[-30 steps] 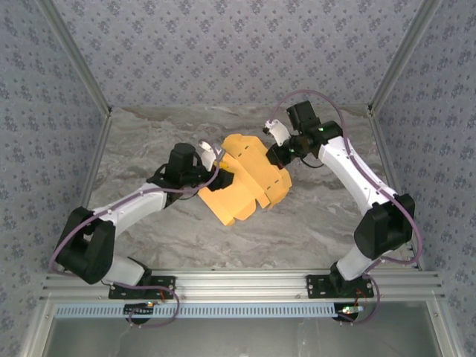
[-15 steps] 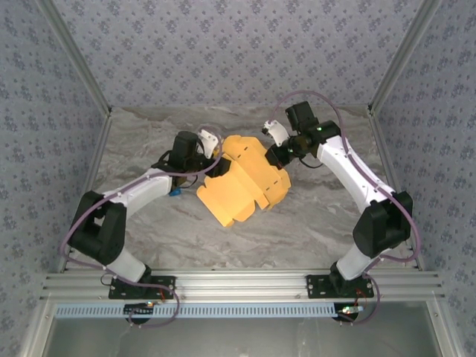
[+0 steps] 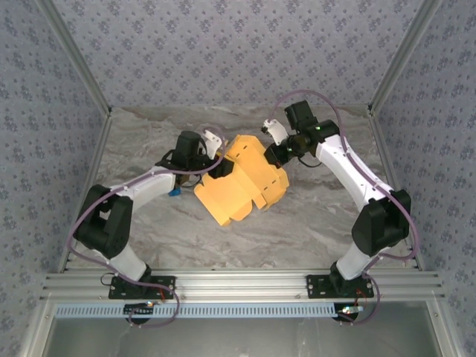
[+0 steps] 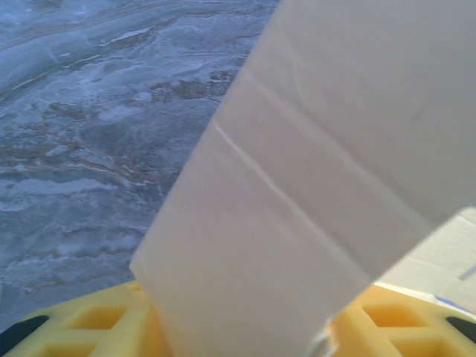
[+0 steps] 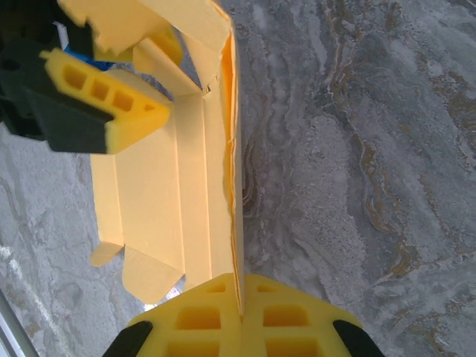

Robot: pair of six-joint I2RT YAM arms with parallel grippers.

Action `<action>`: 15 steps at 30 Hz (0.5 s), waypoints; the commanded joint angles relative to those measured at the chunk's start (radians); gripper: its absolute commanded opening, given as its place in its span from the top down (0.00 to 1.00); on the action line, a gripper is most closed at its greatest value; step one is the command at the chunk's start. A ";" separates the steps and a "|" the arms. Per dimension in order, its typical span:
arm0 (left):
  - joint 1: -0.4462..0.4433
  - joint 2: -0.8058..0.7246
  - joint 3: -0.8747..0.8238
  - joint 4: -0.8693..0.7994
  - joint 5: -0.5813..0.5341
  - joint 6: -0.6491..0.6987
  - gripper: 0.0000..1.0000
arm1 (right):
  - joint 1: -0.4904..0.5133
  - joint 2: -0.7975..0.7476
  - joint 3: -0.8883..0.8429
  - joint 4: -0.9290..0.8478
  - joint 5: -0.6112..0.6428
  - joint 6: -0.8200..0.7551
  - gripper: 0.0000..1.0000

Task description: Fold the paper box

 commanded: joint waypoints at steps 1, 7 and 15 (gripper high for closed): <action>-0.005 -0.064 -0.031 0.071 0.121 -0.022 0.52 | 0.002 0.017 0.032 0.013 0.007 0.043 1.00; -0.006 -0.072 -0.076 0.092 0.152 -0.027 0.53 | 0.002 0.023 0.046 0.024 -0.009 0.064 1.00; -0.014 -0.003 -0.035 0.084 0.132 -0.022 0.52 | 0.014 0.022 0.044 0.038 -0.059 0.075 1.00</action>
